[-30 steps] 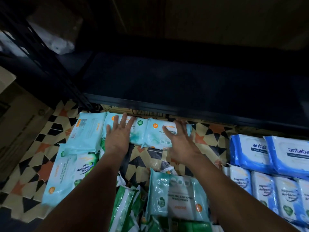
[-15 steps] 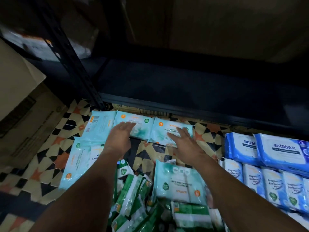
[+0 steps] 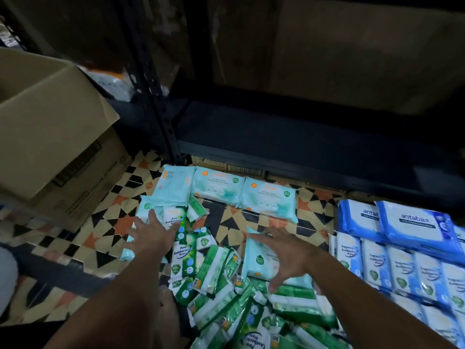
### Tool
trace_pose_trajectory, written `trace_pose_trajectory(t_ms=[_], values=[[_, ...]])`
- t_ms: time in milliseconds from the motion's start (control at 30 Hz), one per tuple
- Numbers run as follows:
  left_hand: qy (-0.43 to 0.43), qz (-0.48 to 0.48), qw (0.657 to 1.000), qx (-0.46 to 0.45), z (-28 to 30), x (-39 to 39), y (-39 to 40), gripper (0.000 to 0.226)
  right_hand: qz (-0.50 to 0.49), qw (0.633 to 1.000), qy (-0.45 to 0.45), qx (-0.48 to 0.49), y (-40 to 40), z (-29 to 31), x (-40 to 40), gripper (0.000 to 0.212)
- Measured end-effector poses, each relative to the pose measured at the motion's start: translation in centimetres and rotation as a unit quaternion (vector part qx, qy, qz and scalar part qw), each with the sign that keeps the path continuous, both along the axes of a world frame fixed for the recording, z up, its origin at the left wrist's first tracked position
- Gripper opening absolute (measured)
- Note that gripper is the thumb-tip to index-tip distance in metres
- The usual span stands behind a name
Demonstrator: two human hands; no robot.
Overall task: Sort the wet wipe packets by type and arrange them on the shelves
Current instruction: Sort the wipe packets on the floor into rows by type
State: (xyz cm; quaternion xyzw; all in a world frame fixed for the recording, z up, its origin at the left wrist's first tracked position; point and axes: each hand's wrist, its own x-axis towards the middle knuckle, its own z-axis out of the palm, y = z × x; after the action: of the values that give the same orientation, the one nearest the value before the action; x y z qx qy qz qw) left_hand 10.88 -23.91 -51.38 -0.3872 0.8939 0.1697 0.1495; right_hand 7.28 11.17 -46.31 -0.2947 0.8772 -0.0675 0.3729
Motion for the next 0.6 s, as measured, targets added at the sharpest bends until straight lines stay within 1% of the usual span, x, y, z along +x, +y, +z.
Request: trace_pose_trajectory(t_ms=[133, 167, 267, 300, 367, 433, 467, 533, 567, 600], values=[[0.011, 0.010, 0.999, 0.037, -1.8, 0.0, -2.1, 0.091, -0.002, 0.998, 0.062, 0.007, -0.3, -1.2, 1.2, 0.127], [0.007, 0.011, 0.999, 0.042, -1.9, 0.0, -2.2, 0.085, -0.004, 0.998, 0.068, 0.004, -0.3, -1.4, 1.3, 0.125], [0.023, 0.042, 0.998, 0.039, -2.4, -0.5, -2.6, 0.038, -0.008, 0.998, 0.069, -0.005, -0.4, -1.8, 1.3, 0.122], [0.032, 0.045, 0.998, 0.039, -2.5, -0.6, -2.9, 0.034, -0.008, 0.997, 0.073, -0.009, -0.3, -2.0, 1.3, 0.122], [0.052, 0.043, 0.997, 0.048, -3.2, -0.6, -3.8, 0.043, -0.007, 0.997, 0.078, -0.013, -0.3, -2.3, 1.2, 0.122], [0.037, 0.060, 0.995, 0.067, -3.2, -0.4, -4.2, 0.054, -0.009, 0.997, 0.076, -0.017, -0.2, -2.4, 1.1, 0.121], [0.019, 0.058, 0.995, 0.081, -3.4, -0.3, -4.5, 0.064, -0.009, 0.997, 0.077, -0.018, -0.2, -2.4, 1.0, 0.121], [-0.023, 0.032, 0.992, 0.116, -3.3, -0.2, -4.9, 0.097, -0.008, 0.997, 0.078, -0.017, -0.3, -2.4, 1.0, 0.120], [-0.037, 0.020, 0.991, 0.130, -3.6, -0.1, -5.1, 0.115, -0.007, 0.997, 0.076, -0.016, -0.4, -2.3, 1.0, 0.119], [-0.035, 0.014, 0.991, 0.130, -3.9, 0.0, -5.0, 0.128, -0.005, 0.997, 0.075, -0.013, -0.4, -2.3, 1.1, 0.119]])
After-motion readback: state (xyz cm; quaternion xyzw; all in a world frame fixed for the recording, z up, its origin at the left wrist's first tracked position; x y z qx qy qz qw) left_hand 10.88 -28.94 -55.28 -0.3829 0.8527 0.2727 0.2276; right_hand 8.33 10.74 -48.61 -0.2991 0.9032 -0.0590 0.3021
